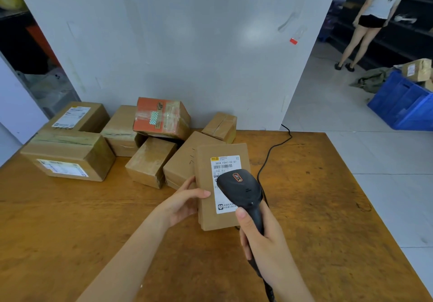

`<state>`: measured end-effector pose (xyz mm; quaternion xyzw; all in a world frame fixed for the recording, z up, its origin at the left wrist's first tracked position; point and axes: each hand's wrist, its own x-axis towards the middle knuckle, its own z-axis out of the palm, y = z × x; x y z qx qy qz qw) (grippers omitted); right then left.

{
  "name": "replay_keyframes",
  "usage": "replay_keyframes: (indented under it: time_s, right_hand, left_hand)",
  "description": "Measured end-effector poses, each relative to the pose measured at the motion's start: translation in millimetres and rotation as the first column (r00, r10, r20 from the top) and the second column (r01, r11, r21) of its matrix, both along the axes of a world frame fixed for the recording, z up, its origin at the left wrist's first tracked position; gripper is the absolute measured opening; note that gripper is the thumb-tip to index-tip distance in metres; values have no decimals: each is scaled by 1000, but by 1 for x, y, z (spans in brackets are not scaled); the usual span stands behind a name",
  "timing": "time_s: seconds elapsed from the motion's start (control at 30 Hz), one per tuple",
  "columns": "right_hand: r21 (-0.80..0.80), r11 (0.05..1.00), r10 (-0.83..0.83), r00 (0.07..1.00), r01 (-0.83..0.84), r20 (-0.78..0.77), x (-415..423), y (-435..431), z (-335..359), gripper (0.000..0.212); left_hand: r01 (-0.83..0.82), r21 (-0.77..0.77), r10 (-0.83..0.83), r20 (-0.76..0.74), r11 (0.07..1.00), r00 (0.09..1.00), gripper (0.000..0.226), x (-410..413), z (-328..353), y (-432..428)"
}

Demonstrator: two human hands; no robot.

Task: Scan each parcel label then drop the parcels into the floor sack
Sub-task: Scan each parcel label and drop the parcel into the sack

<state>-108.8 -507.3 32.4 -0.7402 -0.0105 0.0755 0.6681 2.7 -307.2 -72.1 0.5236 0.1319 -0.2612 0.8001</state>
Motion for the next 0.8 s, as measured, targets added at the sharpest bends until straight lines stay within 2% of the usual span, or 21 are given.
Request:
replay_keyframes:
  time_s: [0.1, 0.4, 0.7, 0.8]
  right_hand:
    - [-19, 998, -59, 998, 59, -26, -4, 8, -2, 50]
    - [-32, 997, -67, 997, 66, -25, -7, 16, -1, 45]
    - [-64, 995, -82, 997, 81, -7, -5, 16, -7, 46]
    - [-119, 979, -163, 986, 167, 45, -1, 9, -15, 43]
  left_hand:
    - [-22, 3, 22, -3, 1000, 1000, 103, -2, -2, 1]
    - [-23, 9, 23, -6, 1000, 1000, 108, -2, -7, 3]
    - [-33, 13, 33, 2, 999, 999, 100, -1, -11, 4]
    - [-33, 9, 33, 7, 999, 999, 103, -3, -12, 7]
